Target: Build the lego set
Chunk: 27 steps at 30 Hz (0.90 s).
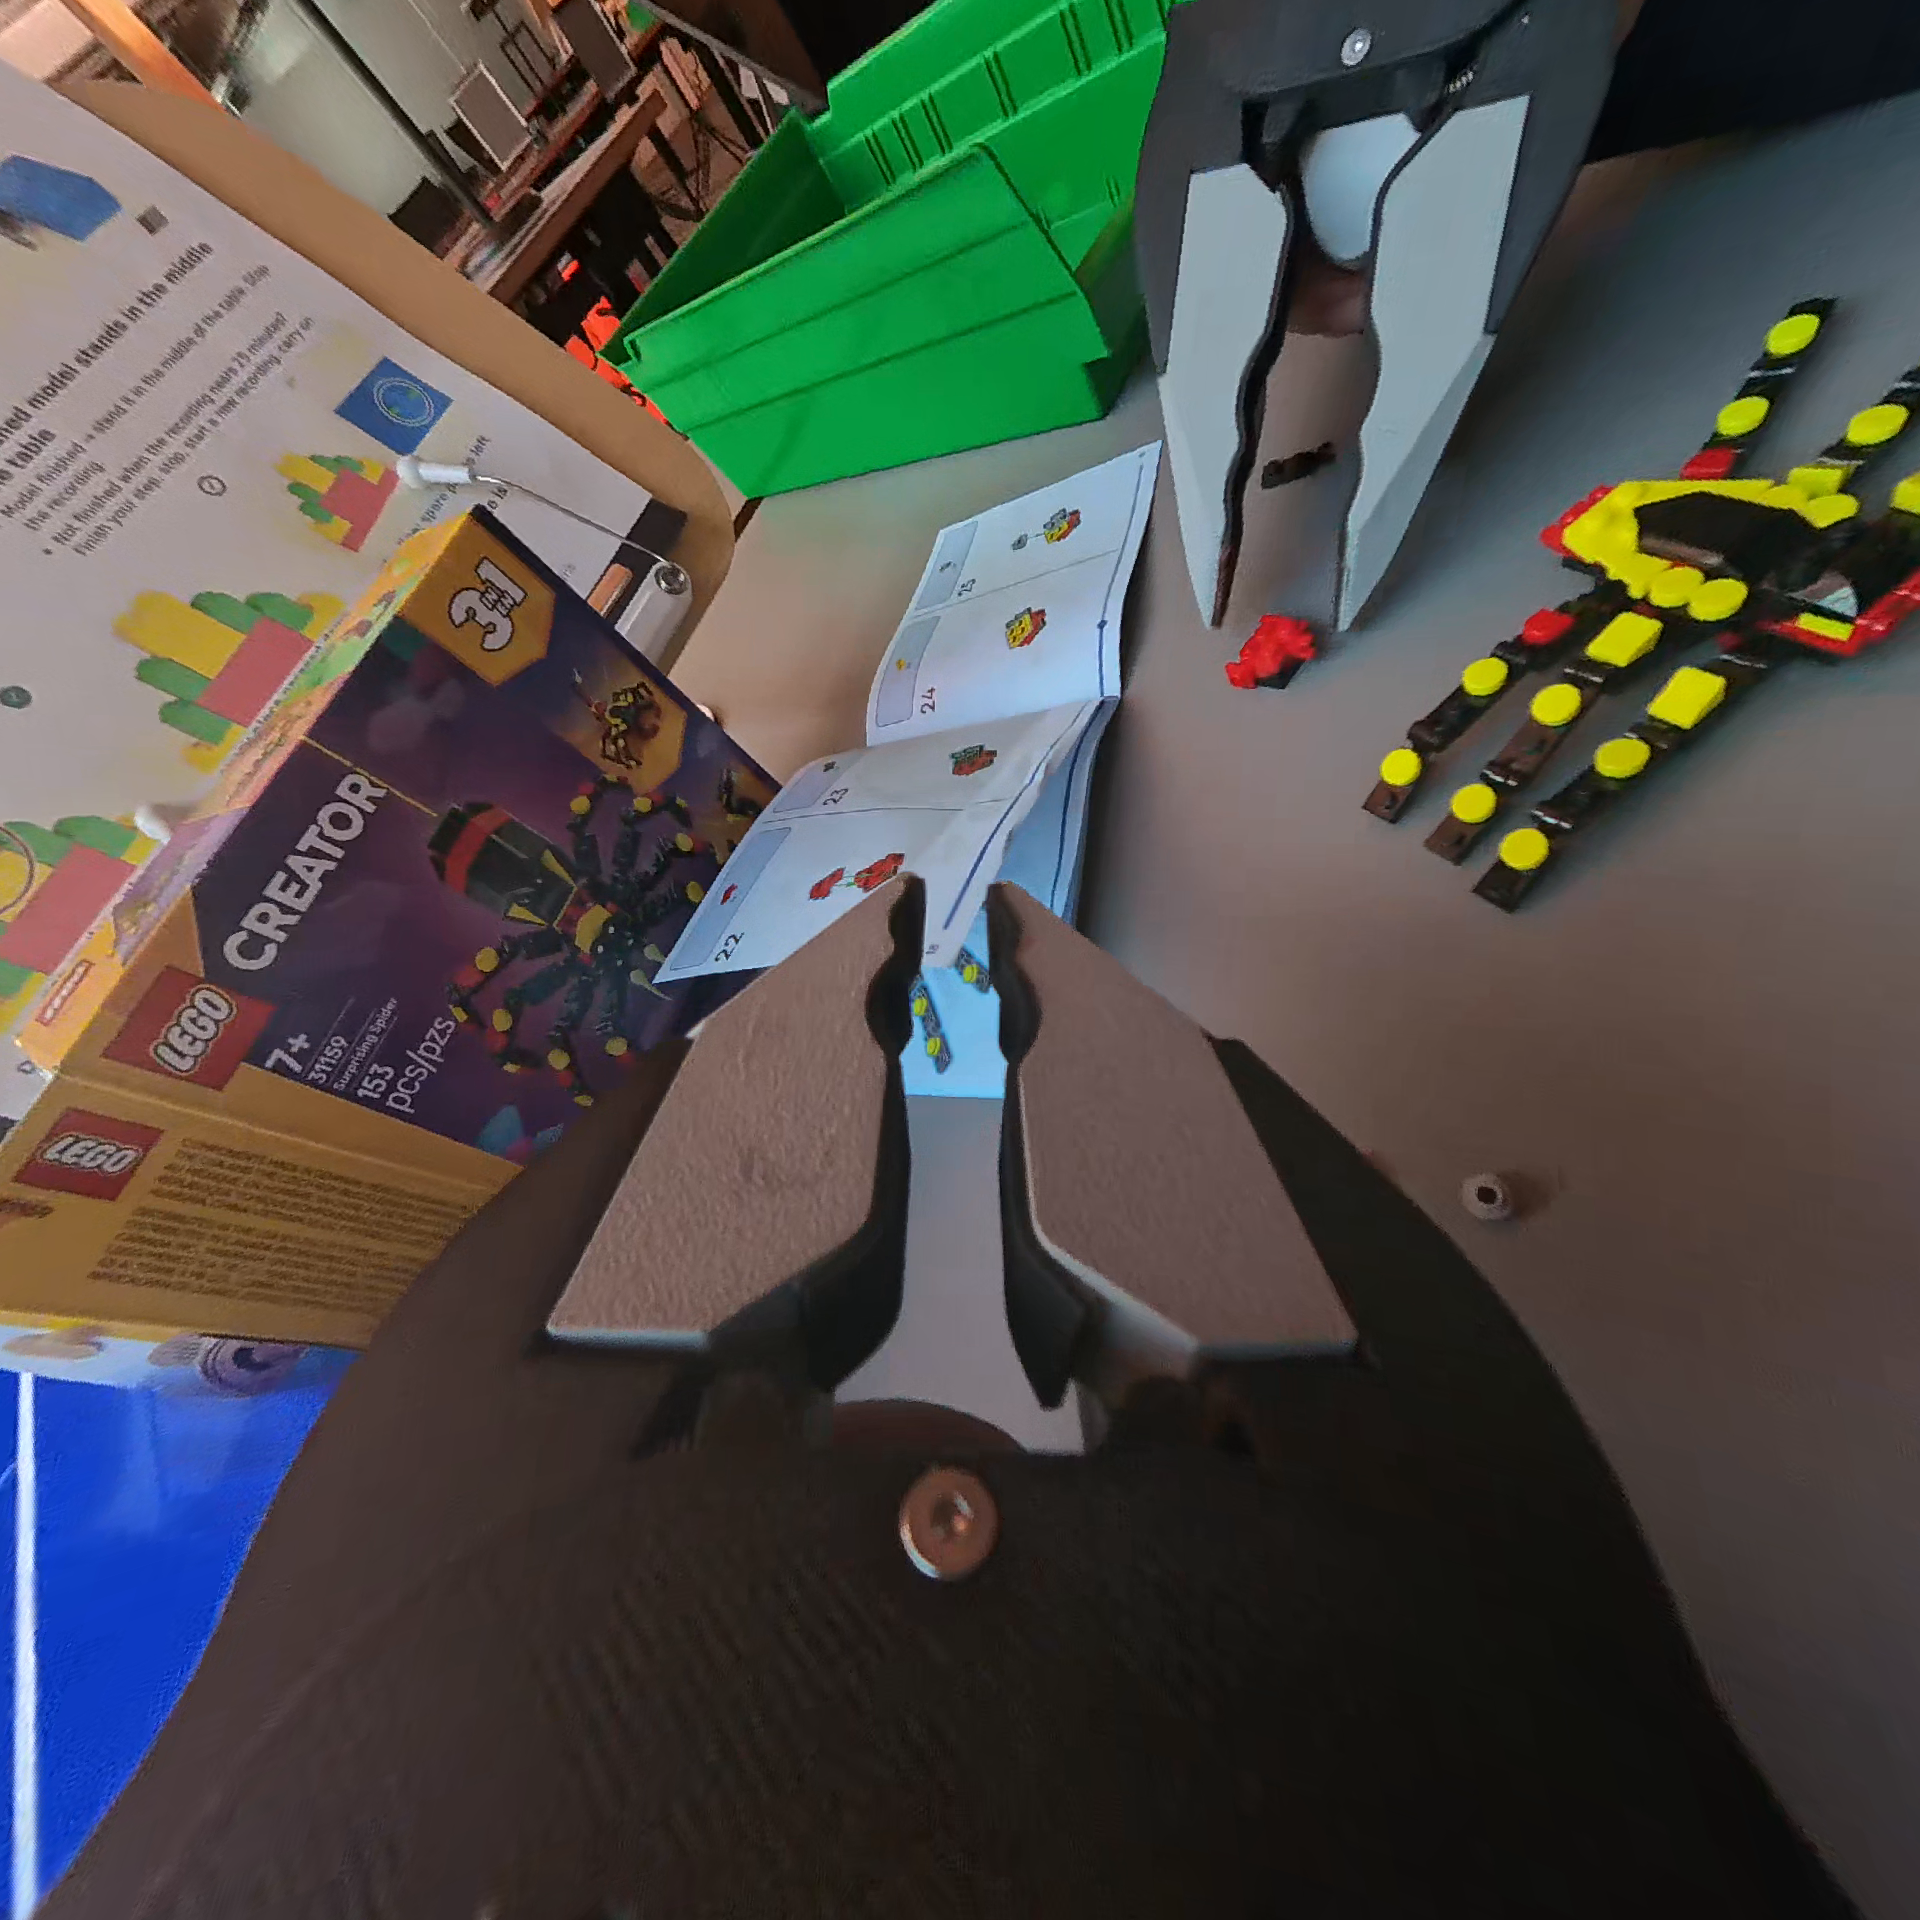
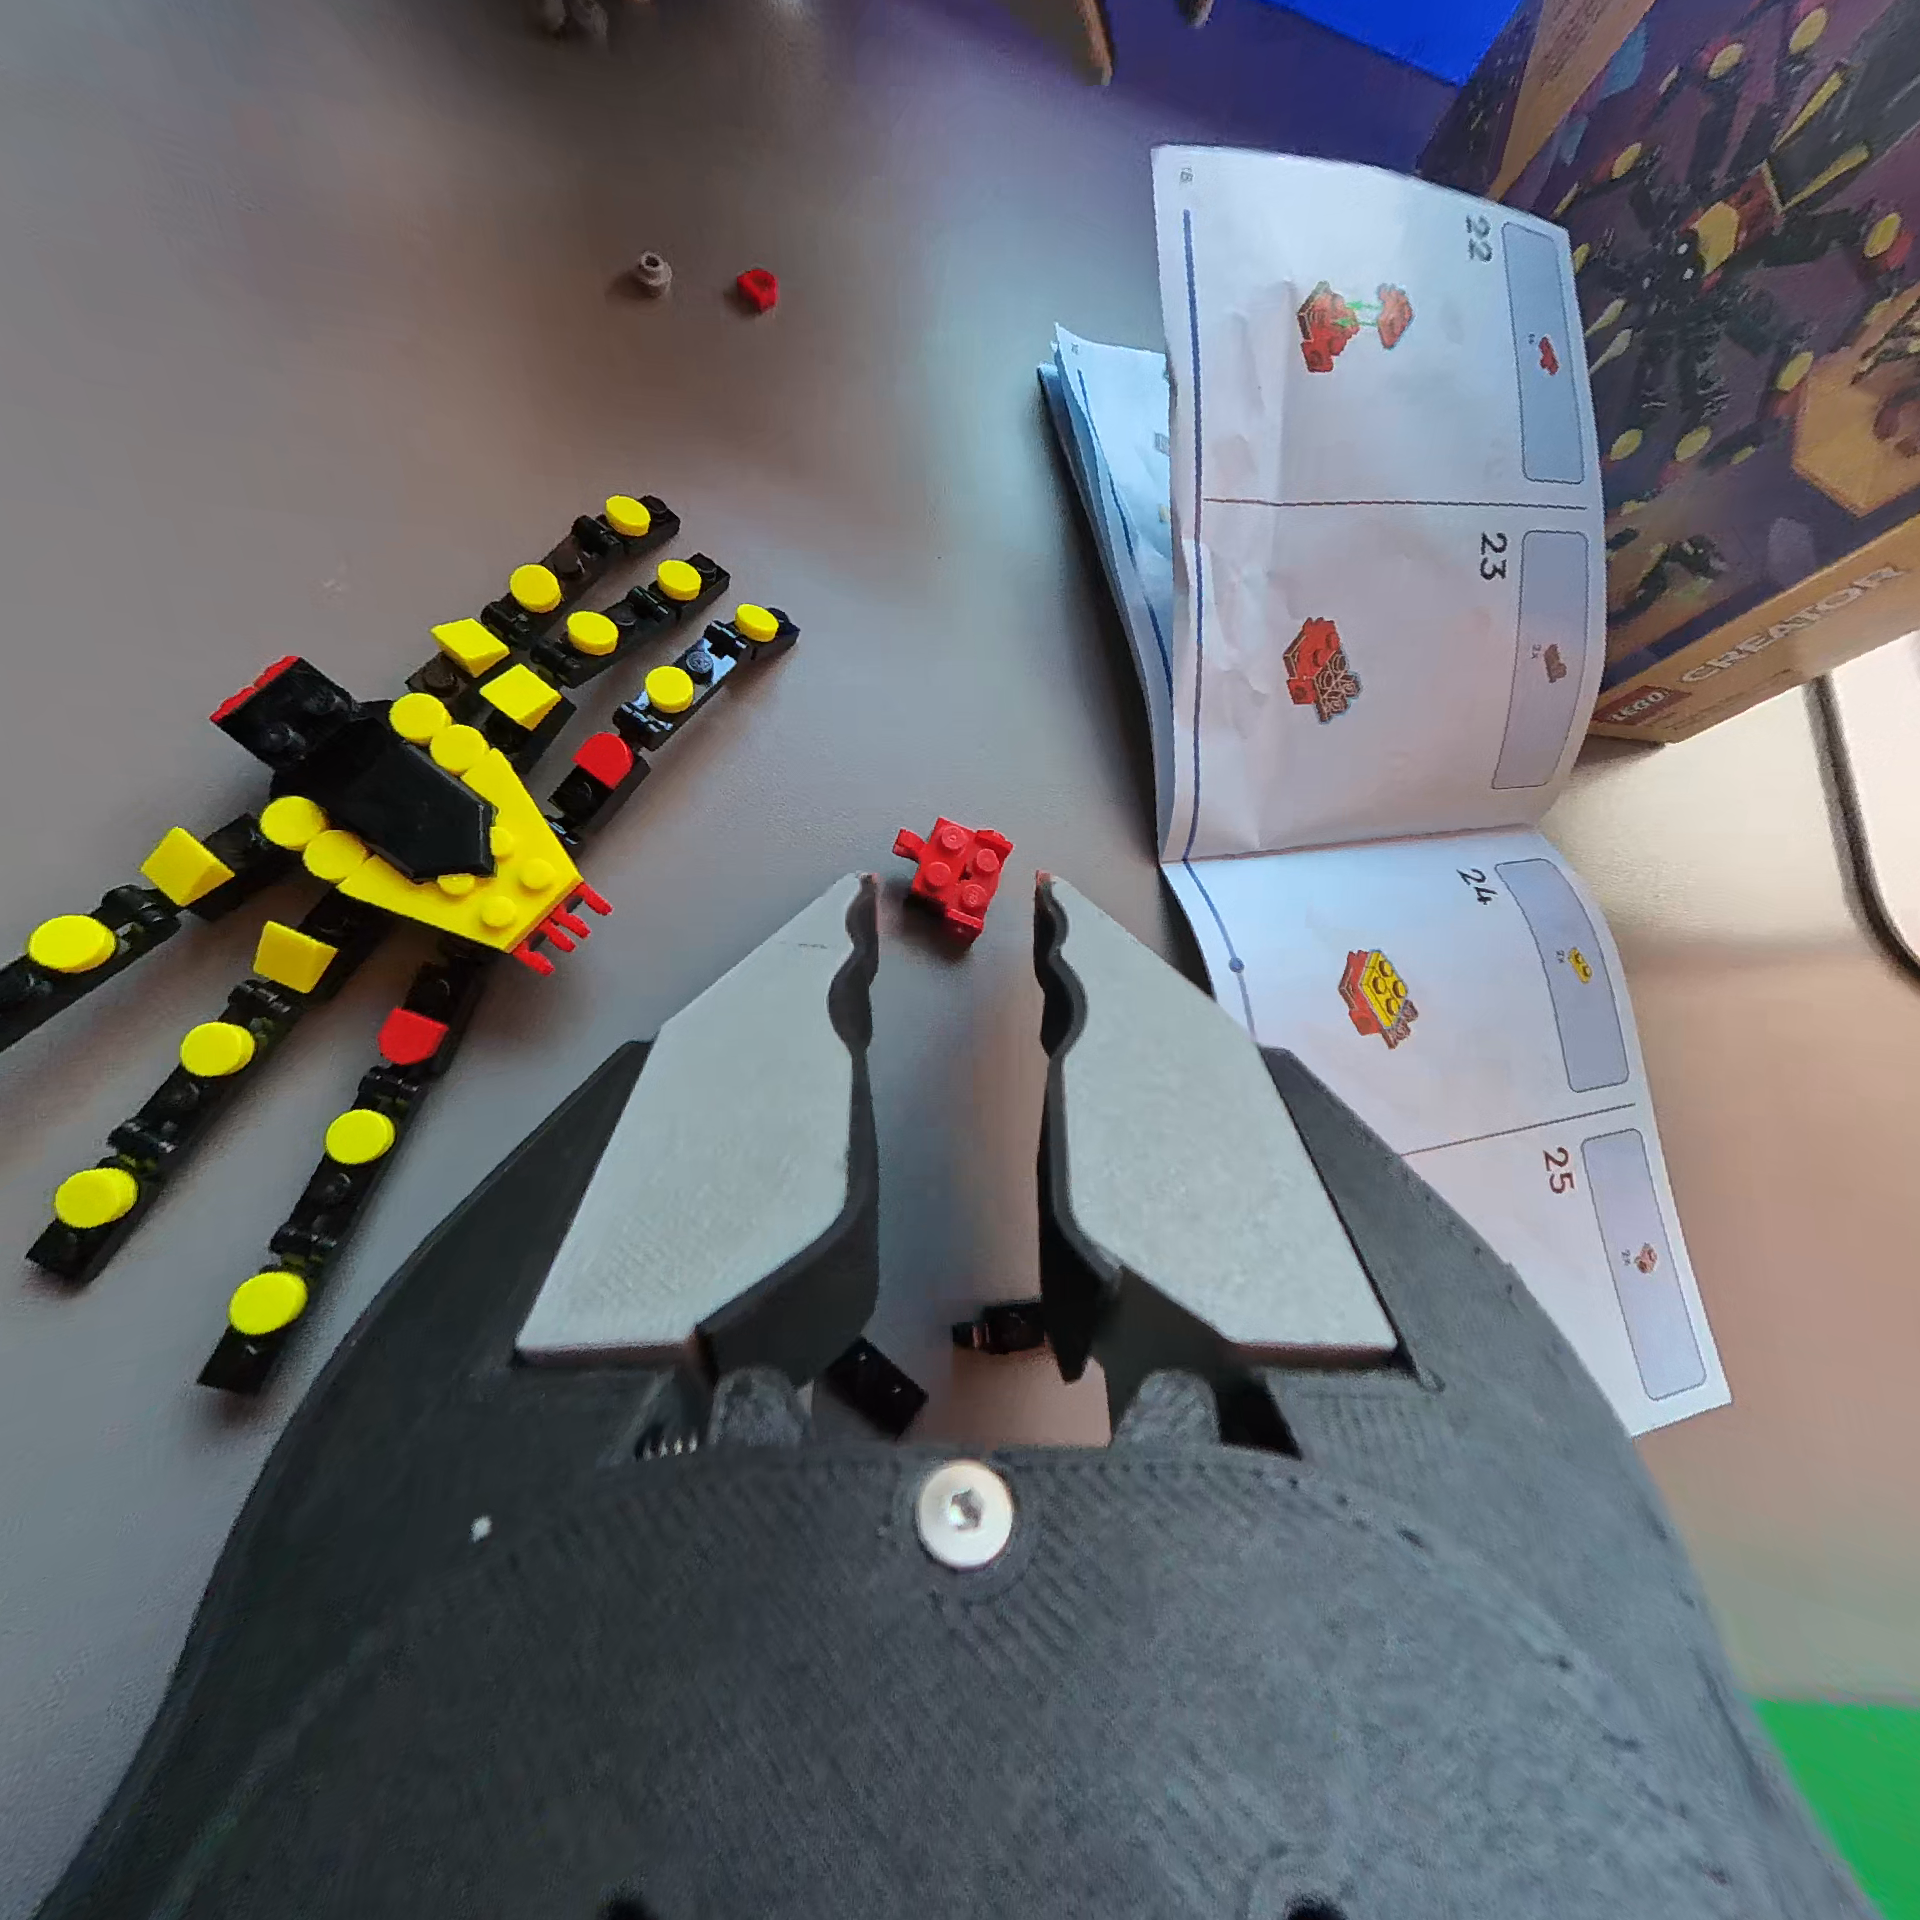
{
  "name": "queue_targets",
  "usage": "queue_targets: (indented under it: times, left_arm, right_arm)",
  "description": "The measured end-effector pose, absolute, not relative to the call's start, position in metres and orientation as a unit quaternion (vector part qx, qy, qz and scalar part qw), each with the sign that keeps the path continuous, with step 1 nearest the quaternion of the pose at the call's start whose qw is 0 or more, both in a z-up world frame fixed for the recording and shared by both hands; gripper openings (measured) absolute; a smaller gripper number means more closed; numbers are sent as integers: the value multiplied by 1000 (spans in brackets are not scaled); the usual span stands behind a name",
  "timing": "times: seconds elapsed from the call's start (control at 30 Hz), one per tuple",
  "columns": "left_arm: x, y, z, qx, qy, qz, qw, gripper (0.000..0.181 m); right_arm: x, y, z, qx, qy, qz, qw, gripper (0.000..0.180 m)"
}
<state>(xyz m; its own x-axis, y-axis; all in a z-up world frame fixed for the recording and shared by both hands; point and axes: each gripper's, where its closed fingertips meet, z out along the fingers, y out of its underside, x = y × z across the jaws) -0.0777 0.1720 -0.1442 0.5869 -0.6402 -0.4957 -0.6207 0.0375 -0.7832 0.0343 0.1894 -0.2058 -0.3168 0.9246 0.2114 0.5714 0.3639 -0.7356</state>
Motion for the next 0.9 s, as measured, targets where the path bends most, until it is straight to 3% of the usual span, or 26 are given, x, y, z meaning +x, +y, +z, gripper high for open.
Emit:
queue_targets:
  times: [0.03,0.4,0.7,0.9]
  left_arm:
    - [-77,173,-143,-697,447,-15,561,9]
    - [-85,181,-148,-711,411,-32,569,9]
    - [-84,184,-156,-715,409,-34,566,8]
    - [-89,188,-155,-714,398,-29,575,8]
  right_arm:
    - [34,189,-202,-489,-758,285,323,28]
    - [33,229,-118,-511,-567,440,473,40]
    - [39,249,-111,-535,-493,472,498,47]
    - [45,258,-107,-539,-482,451,524,42]
